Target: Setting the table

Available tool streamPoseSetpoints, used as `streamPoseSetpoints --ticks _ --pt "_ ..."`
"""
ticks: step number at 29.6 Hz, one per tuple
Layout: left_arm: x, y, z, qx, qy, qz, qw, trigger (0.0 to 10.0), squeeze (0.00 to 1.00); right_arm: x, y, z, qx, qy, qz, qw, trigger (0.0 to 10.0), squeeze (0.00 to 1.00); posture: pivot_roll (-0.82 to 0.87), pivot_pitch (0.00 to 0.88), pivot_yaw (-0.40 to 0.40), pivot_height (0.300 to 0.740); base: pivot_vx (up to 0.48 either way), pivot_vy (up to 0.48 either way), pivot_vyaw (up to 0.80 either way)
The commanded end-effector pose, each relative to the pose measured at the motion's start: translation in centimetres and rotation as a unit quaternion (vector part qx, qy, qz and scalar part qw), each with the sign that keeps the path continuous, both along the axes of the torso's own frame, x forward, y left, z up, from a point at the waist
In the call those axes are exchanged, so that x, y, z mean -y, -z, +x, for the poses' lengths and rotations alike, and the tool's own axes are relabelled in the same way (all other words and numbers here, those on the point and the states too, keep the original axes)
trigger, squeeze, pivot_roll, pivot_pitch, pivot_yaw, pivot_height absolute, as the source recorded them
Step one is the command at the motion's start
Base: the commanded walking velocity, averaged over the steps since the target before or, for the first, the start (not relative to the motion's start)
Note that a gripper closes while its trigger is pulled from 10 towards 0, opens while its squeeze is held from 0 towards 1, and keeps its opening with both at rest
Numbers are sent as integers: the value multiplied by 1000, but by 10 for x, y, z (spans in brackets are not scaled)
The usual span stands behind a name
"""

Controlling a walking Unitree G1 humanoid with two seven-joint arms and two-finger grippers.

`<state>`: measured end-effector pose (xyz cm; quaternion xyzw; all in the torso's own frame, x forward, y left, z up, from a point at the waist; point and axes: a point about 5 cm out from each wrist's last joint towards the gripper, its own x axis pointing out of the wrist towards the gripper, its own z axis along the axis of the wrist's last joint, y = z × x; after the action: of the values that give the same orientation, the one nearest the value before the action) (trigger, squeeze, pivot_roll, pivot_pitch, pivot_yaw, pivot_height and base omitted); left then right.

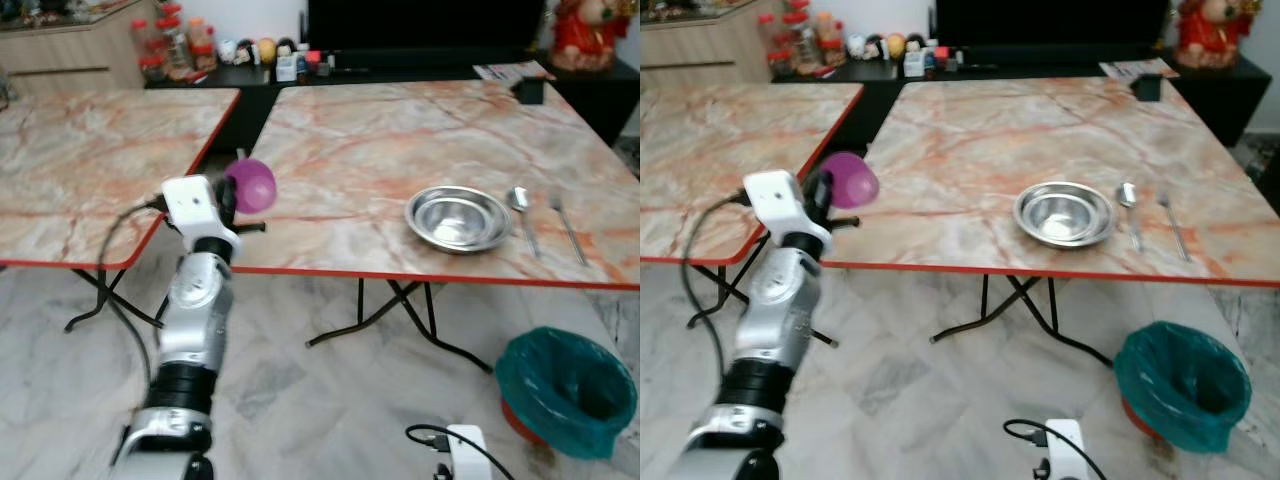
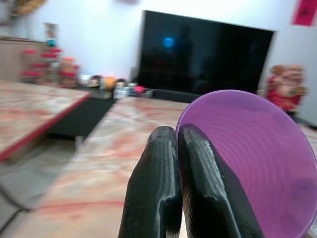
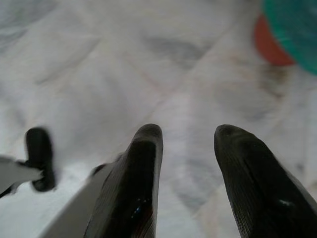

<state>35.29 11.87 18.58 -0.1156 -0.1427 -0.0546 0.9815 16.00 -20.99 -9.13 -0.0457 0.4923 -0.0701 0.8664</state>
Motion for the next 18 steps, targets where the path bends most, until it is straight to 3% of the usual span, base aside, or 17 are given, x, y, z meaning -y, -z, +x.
streamPoseSetpoints --ticks 1,5,9,18 --pt "-17 -5 0 11 -19 -6 1000 10000 0 -11 0 5 9 -4 13 1000 10000 0 21 0 46 740 0 0 0" --pt "-17 -8 1 15 -6 -8 1000 10000 0 -12 0 5 8 -2 14 1000 10000 0 20 0 49 740 0 0 0" --pt "-16 -8 2 13 -9 11 1000 10000 0 -12 -1 6 11 3 16 1000 10000 0 16 0 53 740 381 0 -102" --pt "-15 -8 2 15 -3 7 1000 10000 0 -13 -1 7 13 -1 14 1000 10000 0 17 0 52 740 420 0 -141"
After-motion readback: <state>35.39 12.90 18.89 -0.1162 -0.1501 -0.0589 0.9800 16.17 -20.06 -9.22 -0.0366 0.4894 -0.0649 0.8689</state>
